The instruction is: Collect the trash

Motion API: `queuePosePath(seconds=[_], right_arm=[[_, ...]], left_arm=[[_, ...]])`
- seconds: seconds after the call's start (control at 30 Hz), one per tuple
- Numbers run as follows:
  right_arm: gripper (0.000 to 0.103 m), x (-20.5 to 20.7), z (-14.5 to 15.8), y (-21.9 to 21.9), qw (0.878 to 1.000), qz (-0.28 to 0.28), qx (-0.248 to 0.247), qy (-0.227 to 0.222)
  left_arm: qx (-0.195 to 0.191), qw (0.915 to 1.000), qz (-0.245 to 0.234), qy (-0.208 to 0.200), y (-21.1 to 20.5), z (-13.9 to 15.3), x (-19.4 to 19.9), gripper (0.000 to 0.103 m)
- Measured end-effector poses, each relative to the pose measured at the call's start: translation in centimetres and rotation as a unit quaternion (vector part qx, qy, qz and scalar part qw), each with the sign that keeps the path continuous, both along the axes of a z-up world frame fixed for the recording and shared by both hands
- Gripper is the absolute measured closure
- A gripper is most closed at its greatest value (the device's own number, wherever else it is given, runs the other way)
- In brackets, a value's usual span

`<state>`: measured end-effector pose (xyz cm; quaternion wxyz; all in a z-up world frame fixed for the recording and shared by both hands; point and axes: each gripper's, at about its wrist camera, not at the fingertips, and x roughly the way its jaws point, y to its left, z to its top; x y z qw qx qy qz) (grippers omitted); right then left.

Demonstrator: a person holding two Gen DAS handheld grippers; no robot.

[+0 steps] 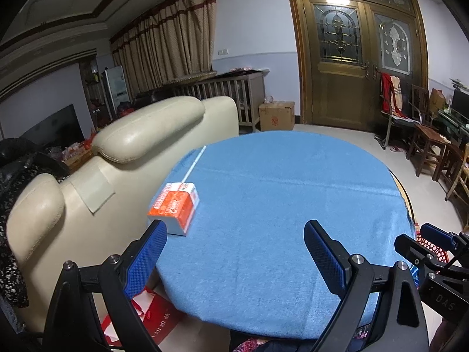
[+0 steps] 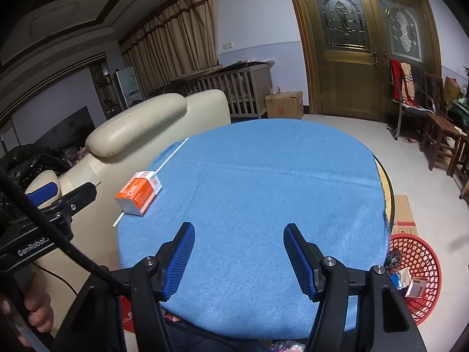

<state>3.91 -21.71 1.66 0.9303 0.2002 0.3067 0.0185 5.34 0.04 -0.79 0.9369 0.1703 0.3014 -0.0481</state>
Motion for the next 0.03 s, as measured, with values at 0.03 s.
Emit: queuePosePath(seconds=[0.03], right_arm=[[0.036,0.4,-0.38,-0.19,1.0,-0.002,-0.001,0.003]], left_arm=[[0.0,1.0,0.0,0.006,-0.14,-0.44,0.53,0.008]])
